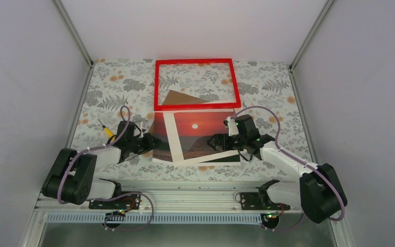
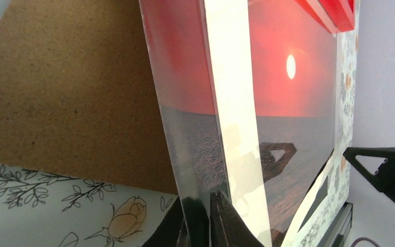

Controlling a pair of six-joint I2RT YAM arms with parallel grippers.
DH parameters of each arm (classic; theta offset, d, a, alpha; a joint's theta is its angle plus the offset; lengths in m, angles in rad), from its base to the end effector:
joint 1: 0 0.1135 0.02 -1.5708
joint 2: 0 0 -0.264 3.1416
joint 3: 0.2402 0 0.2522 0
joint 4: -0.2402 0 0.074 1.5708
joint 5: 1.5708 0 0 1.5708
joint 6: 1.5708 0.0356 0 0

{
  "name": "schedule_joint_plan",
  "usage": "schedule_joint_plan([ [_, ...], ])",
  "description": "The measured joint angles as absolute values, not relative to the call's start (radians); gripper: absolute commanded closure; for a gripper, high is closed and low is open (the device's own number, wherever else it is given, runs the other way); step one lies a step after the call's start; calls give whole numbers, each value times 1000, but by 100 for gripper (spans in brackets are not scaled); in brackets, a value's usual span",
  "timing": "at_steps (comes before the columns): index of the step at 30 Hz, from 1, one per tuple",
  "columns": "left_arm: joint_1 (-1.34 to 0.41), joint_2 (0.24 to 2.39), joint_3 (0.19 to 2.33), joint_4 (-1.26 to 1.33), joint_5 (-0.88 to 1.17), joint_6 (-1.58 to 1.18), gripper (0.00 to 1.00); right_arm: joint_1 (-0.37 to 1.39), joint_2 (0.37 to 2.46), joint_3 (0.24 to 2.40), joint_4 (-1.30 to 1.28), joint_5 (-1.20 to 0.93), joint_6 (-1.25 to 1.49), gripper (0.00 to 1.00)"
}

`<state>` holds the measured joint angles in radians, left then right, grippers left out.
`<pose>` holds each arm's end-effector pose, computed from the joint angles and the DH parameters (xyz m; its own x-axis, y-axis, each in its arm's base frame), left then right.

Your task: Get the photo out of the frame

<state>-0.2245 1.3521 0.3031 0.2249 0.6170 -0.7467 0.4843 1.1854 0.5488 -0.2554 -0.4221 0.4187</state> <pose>0.1970 -0.0661 0.1131 -0.9087 -0.3607 -0.2101 -0.0715 0.6304 -0.7730 0.1881 0.1155 0.1779 -0.8946 -0.0515 -0.4440 -0.3159 0.7755 0.5466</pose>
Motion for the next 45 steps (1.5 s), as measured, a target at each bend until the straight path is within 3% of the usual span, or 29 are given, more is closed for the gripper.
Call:
schedule_joint_plan([
  [3, -224, 1322, 303, 204, 601, -736, 97, 484, 1185, 549, -254, -426, 419, 0],
  [15, -225, 1171, 355, -40, 498, -681, 98, 484, 1184, 545, -255, -426, 419, 0],
  [34, -225, 824, 678, -717, 143, -641, 98, 484, 1158, 543, -247, -443, 412, 0],
  [45, -225, 794, 1016, -962, -43, -628, 98, 484, 1147, 543, -248, -458, 411, 0],
])
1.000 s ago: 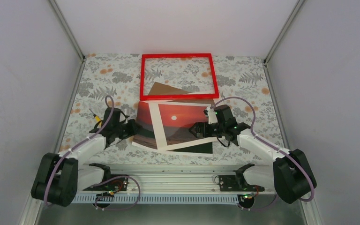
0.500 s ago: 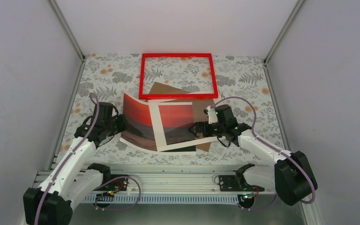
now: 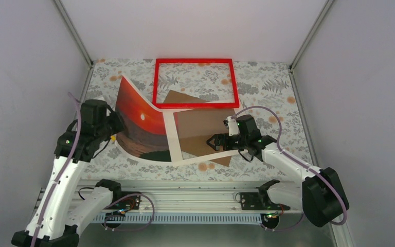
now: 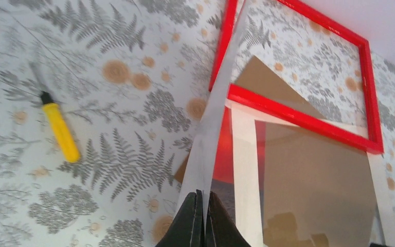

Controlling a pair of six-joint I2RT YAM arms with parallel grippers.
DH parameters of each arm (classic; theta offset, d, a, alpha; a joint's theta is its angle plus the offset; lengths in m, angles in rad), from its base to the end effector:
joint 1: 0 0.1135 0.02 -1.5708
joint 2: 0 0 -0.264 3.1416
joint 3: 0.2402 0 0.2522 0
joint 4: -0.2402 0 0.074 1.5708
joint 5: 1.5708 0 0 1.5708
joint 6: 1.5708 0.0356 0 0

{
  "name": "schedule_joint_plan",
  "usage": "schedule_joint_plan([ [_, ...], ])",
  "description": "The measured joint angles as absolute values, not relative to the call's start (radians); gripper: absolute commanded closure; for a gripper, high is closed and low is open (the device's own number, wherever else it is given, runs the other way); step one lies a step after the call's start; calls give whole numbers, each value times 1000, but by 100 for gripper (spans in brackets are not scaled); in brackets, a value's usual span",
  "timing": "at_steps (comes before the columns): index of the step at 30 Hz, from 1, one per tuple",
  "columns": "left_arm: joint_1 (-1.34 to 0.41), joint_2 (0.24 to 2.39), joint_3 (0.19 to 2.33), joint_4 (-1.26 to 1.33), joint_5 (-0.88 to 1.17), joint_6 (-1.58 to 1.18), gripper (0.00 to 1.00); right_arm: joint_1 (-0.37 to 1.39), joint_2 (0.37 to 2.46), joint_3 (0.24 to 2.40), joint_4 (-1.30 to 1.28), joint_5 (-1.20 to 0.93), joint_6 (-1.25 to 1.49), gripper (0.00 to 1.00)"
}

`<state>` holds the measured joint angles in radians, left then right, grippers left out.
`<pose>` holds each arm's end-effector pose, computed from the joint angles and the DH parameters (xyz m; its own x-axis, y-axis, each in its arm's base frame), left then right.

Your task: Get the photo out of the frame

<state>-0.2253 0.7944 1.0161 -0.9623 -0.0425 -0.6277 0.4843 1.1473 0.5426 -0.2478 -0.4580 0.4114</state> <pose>0.1384 -0.0302 0.3403 -0.6454 -0.4540 -0.6142 -0.2303 0.8824 -0.4102 0.1846 0.1149 0.1845 -0.8807 -0.0580 -0.4701 -0.3523 0.7436 0.5683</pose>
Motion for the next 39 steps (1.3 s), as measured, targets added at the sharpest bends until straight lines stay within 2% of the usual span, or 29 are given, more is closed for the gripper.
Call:
schedule_joint_plan([
  [9, -225, 836, 1253, -1091, -198, -590, 98, 484, 1145, 543, -256, -459, 411, 0],
  [21, -225, 915, 1496, -1143, -175, -535, 98, 484, 1131, 543, -256, -459, 412, 0],
  [28, -224, 916, 1546, -1105, -52, -531, 98, 484, 1116, 543, -257, -456, 412, 0],
  [39, -244, 995, 1505, -846, 213, -613, 98, 484, 1042, 549, -289, -374, 417, 0],
])
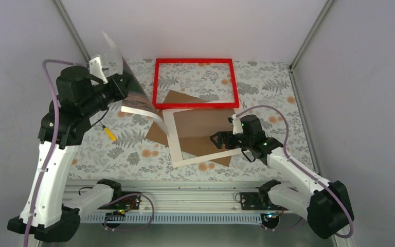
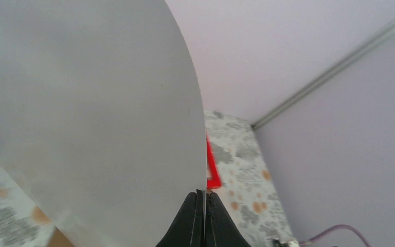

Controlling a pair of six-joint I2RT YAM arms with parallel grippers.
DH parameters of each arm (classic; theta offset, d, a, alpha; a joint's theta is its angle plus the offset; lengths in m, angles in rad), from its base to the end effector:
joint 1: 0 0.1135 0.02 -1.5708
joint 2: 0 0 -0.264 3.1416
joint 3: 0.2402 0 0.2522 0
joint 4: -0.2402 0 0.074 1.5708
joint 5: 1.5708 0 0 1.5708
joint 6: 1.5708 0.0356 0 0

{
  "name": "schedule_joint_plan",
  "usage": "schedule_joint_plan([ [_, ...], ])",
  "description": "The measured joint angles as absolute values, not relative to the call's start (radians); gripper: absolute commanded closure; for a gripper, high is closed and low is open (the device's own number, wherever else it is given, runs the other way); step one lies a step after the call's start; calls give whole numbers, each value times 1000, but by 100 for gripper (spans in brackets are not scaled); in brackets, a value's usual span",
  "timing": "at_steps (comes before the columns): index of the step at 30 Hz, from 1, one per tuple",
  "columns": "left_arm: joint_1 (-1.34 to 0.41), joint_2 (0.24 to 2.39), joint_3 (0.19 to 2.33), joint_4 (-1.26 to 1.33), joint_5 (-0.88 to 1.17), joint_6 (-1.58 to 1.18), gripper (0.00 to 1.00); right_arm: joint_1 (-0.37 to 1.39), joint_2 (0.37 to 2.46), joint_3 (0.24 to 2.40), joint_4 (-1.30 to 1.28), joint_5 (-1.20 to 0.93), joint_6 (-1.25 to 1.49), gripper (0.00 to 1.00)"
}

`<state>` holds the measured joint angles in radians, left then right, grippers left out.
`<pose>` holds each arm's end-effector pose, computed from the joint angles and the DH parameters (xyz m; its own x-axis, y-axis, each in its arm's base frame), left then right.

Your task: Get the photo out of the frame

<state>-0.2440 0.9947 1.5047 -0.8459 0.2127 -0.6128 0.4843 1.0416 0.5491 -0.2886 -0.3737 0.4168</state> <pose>0.1567 -0.0468 0.4710 -0.5087 -0.4527 -0.7323 0.1674 0.7823 -0.5999 0.1772 0.1079 0.2030 -0.8381 -0.0150 -0.5453 -0.3539 0.7757 0.5225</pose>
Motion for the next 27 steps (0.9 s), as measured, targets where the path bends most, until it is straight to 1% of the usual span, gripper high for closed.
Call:
schedule_joint_plan([
  [3, -297, 1019, 1505, -772, 237, -642, 98, 484, 997, 553, -305, -324, 426, 0],
  [8, -467, 1095, 1514, -664, 226, -680, 98, 484, 886, 577, -342, -224, 447, 0],
  [13, -620, 1231, 1545, -560, 194, -709, 98, 484, 760, 620, -389, -101, 469, 0],
  [20, -741, 1416, 1614, -435, 183, -723, 98, 484, 631, 680, -476, 50, 482, 0],
  [24, -768, 1403, 1530, -342, 184, -751, 98, 484, 587, 698, -510, 97, 487, 0],
  [27, -773, 1350, 1399, -267, 179, -786, 98, 484, 564, 707, -525, 115, 492, 0],
])
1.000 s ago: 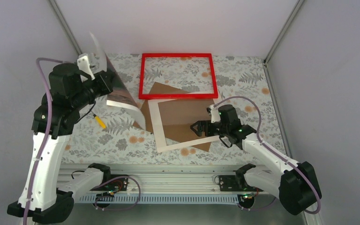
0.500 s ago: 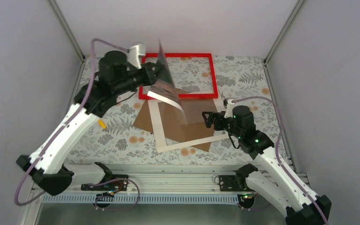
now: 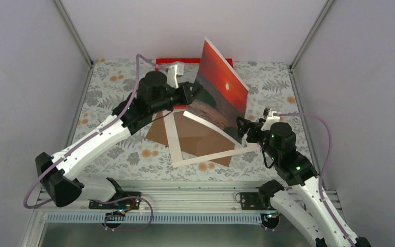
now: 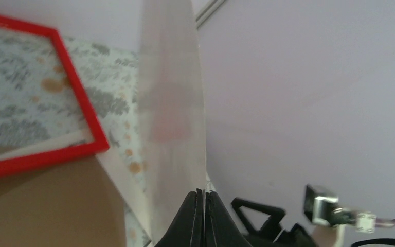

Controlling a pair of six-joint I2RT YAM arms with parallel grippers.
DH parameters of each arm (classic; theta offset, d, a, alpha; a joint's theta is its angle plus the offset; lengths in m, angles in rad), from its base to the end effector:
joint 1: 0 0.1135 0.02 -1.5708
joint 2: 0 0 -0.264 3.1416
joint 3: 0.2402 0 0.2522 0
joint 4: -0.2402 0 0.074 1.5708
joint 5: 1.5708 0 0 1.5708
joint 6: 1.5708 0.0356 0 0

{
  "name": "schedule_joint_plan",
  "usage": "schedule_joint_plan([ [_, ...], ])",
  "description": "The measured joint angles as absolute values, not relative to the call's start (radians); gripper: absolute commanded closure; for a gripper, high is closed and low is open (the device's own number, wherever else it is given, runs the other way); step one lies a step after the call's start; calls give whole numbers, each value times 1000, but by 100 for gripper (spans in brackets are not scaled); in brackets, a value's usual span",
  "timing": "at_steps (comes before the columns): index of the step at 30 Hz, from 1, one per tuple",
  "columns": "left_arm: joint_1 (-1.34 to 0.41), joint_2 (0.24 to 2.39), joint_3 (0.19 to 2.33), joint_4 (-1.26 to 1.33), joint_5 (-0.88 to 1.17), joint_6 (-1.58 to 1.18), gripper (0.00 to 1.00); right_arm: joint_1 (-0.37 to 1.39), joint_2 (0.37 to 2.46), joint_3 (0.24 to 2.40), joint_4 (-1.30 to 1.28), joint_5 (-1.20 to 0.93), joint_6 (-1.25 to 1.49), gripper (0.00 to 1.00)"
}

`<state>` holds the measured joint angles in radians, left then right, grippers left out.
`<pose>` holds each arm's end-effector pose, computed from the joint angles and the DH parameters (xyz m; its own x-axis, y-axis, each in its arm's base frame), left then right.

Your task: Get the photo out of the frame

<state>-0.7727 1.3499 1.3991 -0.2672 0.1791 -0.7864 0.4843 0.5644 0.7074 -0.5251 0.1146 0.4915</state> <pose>0.2178 -0.2212 0.4195 -0.6837 -0.3061 -0.6624 0.4636 0.5188 -0.7183 0.1190 0.0580 0.3082 -0.4649 0.2852 -0.8382 -0.1692 0.9006 0.4003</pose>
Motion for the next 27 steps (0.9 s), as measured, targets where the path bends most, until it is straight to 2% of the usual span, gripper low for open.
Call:
schedule_joint_plan([
  [13, -772, 1106, 768, -86, 80, -995, 98, 484, 561, 719, -536, 113, 492, 0],
  [27, -772, 977, 368, 30, 7, -1114, 98, 484, 568, 719, -536, 91, 492, 0],
])
